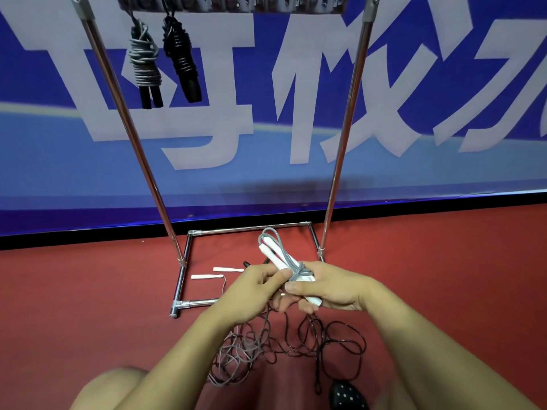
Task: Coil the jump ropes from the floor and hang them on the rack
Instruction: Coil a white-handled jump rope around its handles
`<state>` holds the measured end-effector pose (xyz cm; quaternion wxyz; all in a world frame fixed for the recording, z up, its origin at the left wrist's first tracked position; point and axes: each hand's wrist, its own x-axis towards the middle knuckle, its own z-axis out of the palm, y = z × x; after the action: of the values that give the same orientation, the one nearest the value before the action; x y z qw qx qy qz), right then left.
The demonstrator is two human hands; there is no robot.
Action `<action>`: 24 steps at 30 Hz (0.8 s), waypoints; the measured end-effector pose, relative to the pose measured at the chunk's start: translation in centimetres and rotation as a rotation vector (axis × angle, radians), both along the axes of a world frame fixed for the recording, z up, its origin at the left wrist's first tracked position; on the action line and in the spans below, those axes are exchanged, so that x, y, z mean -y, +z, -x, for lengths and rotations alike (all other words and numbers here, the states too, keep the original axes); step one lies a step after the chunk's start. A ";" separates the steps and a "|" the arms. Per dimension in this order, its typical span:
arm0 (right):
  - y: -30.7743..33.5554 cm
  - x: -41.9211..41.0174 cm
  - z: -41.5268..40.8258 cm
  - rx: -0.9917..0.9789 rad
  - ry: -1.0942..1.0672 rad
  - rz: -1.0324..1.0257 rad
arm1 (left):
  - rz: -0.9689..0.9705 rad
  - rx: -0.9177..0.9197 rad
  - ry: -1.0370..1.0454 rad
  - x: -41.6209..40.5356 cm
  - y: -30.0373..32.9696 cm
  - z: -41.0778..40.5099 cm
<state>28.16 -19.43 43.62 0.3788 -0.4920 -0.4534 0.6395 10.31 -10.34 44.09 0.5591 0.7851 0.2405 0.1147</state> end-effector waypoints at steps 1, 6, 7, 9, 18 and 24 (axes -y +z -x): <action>0.0 0.0 0.1 0.006 -0.010 0.004 | 0.019 0.001 -0.018 0.1 0.3 0.1; 0.2 -0.1 0.3 0.062 -0.029 -0.025 | 0.060 0.016 -0.024 -0.1 0.3 0.3; 0.4 -0.1 0.4 0.110 -0.035 -0.042 | 0.060 0.007 -0.003 -0.2 0.2 0.4; 0.2 -0.2 0.4 0.173 -0.055 -0.090 | 0.048 -0.010 0.038 -0.3 0.0 0.4; -0.3 -1.0 0.9 0.224 -0.264 -0.172 | 0.194 -0.048 0.160 -0.2 0.3 -0.1; -0.5 -1.5 0.4 0.297 -0.302 -0.131 | 0.165 -0.125 0.213 -1.1 0.0 0.2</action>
<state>27.71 -17.94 43.10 0.4305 -0.6176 -0.4660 0.4649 10.12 -9.22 44.05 0.5901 0.7122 0.3655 0.1041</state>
